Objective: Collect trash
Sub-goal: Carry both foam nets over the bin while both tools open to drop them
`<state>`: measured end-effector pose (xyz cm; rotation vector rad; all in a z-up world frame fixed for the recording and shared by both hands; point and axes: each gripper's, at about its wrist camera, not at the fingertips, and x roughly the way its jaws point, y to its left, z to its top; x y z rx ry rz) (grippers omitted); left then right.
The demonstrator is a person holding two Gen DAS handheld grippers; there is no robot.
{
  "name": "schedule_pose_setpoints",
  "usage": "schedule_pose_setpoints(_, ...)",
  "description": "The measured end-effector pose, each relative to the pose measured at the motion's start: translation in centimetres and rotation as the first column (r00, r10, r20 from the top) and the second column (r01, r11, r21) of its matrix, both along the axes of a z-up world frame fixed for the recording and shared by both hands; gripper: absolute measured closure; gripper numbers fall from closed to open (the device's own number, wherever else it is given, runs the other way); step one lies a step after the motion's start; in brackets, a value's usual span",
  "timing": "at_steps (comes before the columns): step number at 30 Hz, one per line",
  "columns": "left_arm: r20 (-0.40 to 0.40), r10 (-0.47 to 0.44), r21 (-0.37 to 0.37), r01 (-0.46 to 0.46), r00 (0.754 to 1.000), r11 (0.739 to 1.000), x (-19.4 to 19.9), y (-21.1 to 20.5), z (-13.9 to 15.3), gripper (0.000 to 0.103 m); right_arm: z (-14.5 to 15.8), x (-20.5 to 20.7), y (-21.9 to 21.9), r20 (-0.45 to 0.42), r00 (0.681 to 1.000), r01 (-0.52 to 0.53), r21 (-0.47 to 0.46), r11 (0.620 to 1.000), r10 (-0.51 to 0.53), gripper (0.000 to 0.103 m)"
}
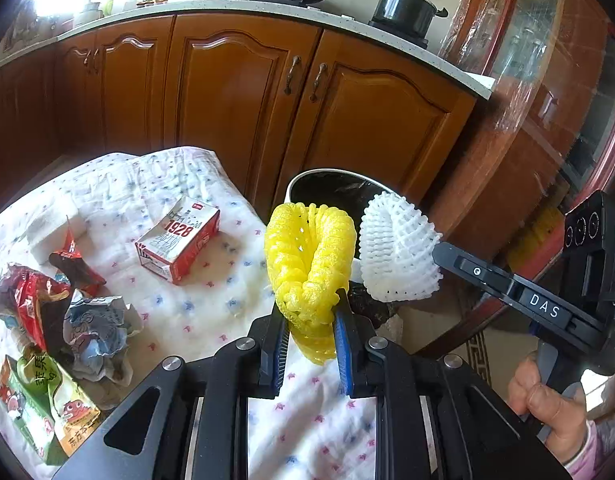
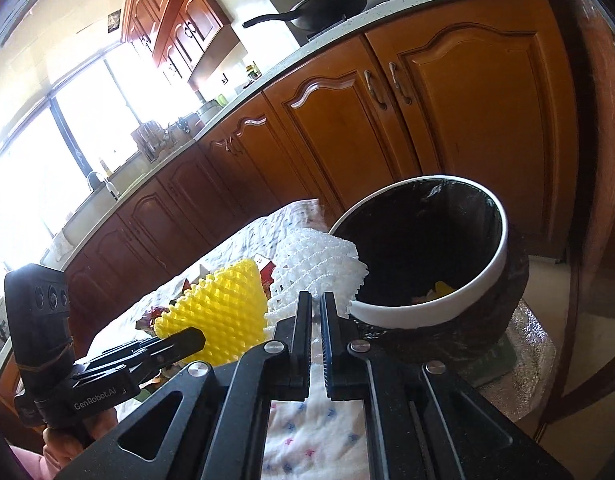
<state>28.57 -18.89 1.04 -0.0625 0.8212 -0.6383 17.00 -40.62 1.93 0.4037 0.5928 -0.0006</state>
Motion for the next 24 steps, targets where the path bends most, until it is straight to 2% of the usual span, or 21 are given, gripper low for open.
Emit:
schedule_pose_setpoints(17, 0.017, -0.082, 0.075, 0.081, 0.996, 0.994, 4.4, -7.3, 0.3, 0.084, 0.7, 1.1, -5.8, 0.001, 0.996, 0.085, -0.024, 0.996, -0.085, 0.099)
schedule_pose_setpoints(24, -0.027, -0.097, 0.117, 0.099, 0.995, 0.988, 7.7, -10.3, -0.7, 0.083, 0.9, 3.1, -7.4, -0.031, 0.995, 0.095, -0.054, 0.994, -0.096, 0.099)
